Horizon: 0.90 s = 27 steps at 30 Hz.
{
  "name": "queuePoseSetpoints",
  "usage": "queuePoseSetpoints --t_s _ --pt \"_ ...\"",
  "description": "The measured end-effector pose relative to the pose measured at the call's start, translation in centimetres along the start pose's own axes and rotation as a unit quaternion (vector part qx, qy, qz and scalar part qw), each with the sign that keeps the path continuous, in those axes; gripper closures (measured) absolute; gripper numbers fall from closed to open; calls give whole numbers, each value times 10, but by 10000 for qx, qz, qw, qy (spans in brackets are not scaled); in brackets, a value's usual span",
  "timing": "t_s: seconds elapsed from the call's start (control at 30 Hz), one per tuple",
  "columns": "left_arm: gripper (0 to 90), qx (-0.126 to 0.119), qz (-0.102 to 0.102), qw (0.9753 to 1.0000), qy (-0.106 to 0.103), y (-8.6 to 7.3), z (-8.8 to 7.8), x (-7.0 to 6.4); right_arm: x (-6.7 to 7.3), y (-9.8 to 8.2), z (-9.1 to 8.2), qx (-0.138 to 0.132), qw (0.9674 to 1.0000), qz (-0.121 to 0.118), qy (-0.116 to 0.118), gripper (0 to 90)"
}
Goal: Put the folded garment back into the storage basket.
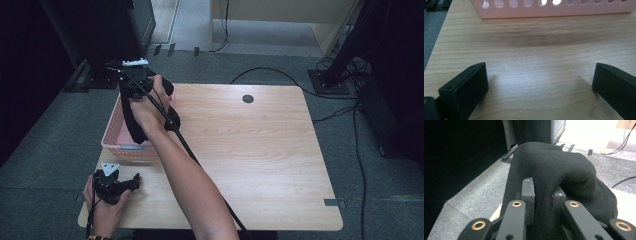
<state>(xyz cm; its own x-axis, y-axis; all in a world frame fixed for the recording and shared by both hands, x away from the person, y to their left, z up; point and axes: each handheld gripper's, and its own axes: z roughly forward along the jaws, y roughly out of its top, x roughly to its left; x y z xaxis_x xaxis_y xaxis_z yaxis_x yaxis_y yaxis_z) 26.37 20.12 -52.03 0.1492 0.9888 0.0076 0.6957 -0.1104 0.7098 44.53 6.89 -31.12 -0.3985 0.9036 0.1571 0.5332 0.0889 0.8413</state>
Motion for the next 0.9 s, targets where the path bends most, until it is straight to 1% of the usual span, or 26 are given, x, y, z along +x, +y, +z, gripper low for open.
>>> queuePoseSetpoints --t_s 0.17,0.3,0.5,0.73,0.9 --pt "1 -5 2 10000 3 0 0 0 8 1 5 25 10000 16 6 799" --pt "1 -7 1 10000 0 0 0 0 12 1 10 17 9999 138 28 798" --pt "1 -3 5 10000 0 0 0 -1 19 -1 20 56 9998 179 8 798" --pt "1 0 12 10000 -3 0 0 -1 30 1 26 62 9999 141 34 797" --pt "1 6 14 10000 -11 0 0 -1 33 -1 33 75 9997 246 38 797"
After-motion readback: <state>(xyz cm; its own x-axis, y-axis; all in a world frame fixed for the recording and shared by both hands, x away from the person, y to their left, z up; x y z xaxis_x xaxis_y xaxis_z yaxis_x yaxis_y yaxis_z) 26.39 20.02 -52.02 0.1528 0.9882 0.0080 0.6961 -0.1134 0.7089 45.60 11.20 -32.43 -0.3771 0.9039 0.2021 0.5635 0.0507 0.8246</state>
